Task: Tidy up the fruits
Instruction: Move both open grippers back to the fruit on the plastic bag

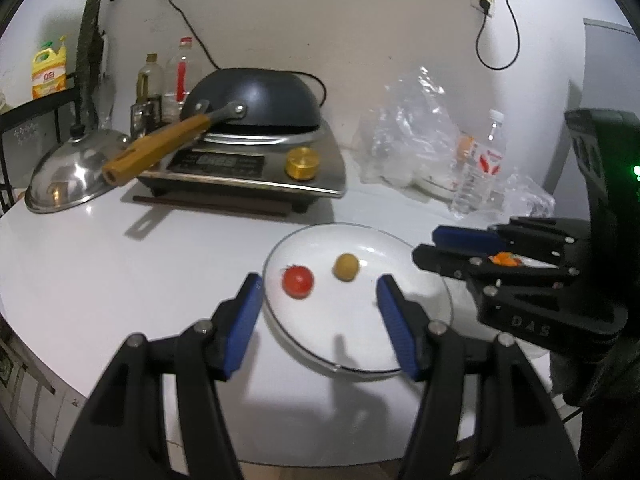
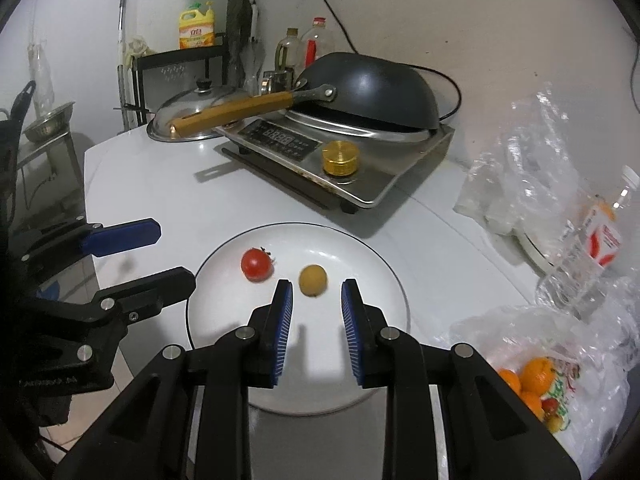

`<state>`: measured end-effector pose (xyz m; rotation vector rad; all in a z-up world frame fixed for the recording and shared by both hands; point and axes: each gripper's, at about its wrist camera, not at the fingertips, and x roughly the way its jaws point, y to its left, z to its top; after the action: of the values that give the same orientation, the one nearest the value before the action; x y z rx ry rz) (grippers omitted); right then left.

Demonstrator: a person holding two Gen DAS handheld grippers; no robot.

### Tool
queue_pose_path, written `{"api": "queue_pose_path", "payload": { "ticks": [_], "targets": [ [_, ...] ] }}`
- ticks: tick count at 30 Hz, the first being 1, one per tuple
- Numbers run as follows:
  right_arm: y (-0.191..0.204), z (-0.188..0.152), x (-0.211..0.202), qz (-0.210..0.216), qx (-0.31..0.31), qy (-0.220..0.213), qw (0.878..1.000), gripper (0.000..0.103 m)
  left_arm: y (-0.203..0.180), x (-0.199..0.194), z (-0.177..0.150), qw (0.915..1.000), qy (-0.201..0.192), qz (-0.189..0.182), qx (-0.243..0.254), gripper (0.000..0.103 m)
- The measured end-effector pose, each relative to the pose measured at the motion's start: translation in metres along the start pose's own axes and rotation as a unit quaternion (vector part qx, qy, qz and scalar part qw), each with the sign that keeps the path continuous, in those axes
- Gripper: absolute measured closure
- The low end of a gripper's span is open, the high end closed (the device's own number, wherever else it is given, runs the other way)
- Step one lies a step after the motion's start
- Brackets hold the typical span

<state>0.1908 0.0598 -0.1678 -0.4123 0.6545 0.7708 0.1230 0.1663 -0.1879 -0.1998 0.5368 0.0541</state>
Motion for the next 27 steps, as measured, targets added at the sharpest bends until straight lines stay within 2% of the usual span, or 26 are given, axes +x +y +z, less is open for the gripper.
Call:
{"api": "queue_pose_path", "payload": {
  "ticks": [27],
  "targets": [
    [-0.090,-0.076,-0.080,-0.043,0.073,-0.025,0.996,0.076,-0.124,0.006,0.004,0.9958,0.013,-0.036,0.083,0.043]
  ]
}}
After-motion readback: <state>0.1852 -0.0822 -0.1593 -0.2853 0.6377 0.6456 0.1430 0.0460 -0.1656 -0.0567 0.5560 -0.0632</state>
